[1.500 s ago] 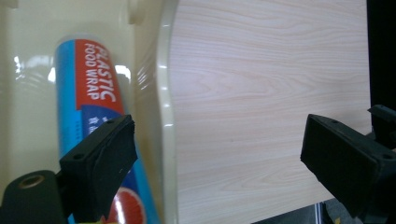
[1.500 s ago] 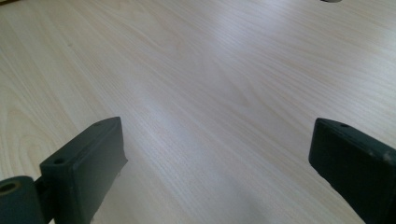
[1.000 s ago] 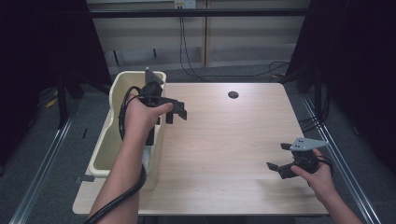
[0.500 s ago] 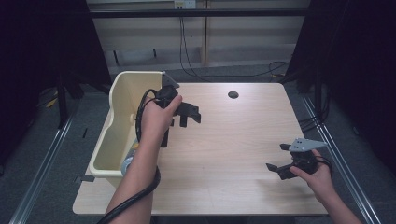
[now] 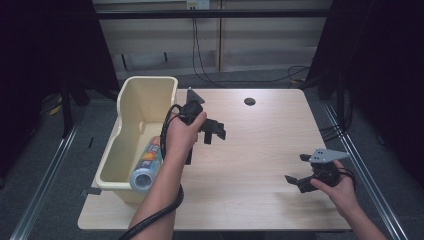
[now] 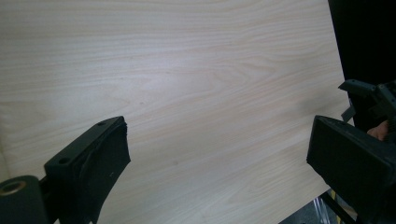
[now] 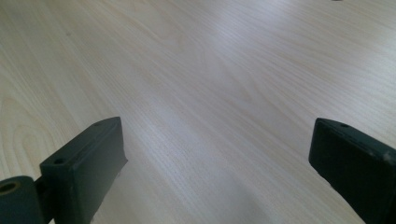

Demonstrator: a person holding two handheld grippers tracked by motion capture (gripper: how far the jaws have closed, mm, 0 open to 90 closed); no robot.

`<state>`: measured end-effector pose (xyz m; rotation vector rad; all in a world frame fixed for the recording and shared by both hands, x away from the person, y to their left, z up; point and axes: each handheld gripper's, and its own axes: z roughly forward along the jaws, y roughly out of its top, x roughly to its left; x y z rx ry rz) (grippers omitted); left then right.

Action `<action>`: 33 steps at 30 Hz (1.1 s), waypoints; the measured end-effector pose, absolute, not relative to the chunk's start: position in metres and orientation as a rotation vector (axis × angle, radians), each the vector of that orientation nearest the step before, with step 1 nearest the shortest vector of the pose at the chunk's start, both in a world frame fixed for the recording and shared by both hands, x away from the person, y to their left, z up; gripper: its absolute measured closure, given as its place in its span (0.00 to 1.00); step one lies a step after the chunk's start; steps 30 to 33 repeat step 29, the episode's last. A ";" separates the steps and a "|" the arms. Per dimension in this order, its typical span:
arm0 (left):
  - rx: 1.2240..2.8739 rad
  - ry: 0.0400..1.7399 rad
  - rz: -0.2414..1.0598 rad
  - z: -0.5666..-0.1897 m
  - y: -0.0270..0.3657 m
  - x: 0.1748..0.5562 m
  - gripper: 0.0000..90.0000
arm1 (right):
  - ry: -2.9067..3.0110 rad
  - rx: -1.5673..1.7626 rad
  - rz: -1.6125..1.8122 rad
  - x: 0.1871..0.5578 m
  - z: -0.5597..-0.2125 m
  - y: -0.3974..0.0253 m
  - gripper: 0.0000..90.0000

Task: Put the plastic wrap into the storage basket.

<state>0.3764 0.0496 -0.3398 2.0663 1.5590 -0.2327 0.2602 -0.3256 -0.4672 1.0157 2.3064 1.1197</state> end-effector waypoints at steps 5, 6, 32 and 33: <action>2.073 1.562 -0.236 -0.351 0.046 0.376 0.06 | 2.304 1.016 1.121 0.260 -0.467 -0.326 0.04; 2.077 1.558 -0.235 -0.352 0.045 0.375 0.06 | 2.302 1.021 1.118 0.260 -0.467 -0.327 0.04; 2.141 1.470 -0.268 -0.408 0.038 0.359 0.06 | 2.336 1.025 1.089 0.262 -0.481 -0.327 0.04; 2.141 1.470 -0.268 -0.408 0.038 0.359 0.06 | 2.336 1.025 1.089 0.262 -0.481 -0.327 0.04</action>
